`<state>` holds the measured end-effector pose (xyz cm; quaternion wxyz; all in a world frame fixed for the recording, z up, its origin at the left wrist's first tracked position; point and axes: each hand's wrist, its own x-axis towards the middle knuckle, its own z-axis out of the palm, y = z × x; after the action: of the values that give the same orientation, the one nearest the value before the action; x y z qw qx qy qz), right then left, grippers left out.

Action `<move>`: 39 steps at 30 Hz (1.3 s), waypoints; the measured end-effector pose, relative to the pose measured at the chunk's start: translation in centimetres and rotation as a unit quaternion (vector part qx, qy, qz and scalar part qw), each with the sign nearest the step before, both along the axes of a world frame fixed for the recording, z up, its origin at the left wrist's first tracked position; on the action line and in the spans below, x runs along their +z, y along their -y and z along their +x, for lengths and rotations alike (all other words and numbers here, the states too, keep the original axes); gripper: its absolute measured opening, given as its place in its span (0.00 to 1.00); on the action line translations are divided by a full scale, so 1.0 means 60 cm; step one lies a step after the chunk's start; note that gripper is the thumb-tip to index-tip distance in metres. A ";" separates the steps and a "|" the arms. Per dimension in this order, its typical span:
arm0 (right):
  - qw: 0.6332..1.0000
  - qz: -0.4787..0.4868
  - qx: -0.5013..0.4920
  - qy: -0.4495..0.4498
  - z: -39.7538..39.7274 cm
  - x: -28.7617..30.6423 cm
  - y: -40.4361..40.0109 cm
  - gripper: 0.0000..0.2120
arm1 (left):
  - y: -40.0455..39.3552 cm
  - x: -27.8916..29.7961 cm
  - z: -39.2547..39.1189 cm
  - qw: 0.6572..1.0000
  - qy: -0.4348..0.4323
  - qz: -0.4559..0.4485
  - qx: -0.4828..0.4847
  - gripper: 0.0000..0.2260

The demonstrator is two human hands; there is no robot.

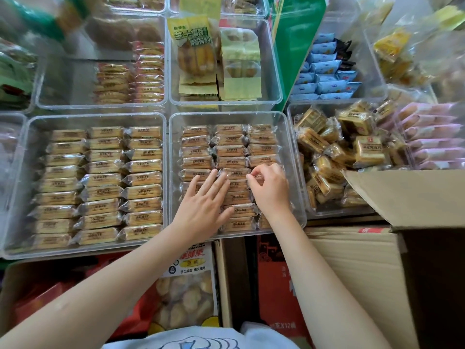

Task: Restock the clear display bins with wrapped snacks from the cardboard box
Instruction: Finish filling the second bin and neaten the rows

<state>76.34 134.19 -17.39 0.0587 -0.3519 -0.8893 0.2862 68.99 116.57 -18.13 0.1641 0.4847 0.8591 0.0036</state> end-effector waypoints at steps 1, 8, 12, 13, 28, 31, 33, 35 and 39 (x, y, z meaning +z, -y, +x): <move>1.000 0.010 0.010 0.018 0.000 0.001 0.004 0.10 | 0.006 0.002 0.002 1.000 0.006 0.001 0.002 0.37; 0.989 0.070 0.042 0.124 -0.018 0.018 0.017 0.11 | 0.014 0.008 0.000 0.999 0.039 -0.019 0.020 0.38; 0.991 0.063 0.044 0.111 -0.018 0.027 0.019 0.08 | 0.013 0.010 0.000 0.999 0.039 -0.010 0.019 0.37; 0.991 0.064 0.042 0.106 -0.016 0.026 0.020 0.08 | 0.014 0.011 0.000 0.999 0.037 -0.012 0.017 0.36; 0.997 -0.058 0.002 0.046 0.024 0.019 0.002 0.09 | 0.019 0.017 -0.006 0.999 0.019 0.015 -0.024 0.35; 0.996 -0.042 0.023 0.072 0.047 0.018 0.011 0.08 | 0.028 0.023 0.005 0.998 0.050 0.001 -0.041 0.39; 0.998 -0.015 0.020 0.058 0.050 0.022 0.019 0.08 | 0.032 0.022 0.010 0.998 0.056 -0.001 -0.035 0.41; 0.998 -0.007 0.004 0.057 0.052 0.028 0.027 0.09 | 0.033 0.020 0.009 0.998 0.059 0.002 -0.026 0.40; 0.989 -0.012 0.007 0.148 0.067 0.033 0.033 0.13 | 0.032 0.018 0.007 0.998 0.063 -0.004 -0.020 0.42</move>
<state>80.35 132.21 -15.44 -0.0796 -0.3848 -0.8871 0.2421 69.42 114.65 -17.06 0.2197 0.4999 0.8373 0.0277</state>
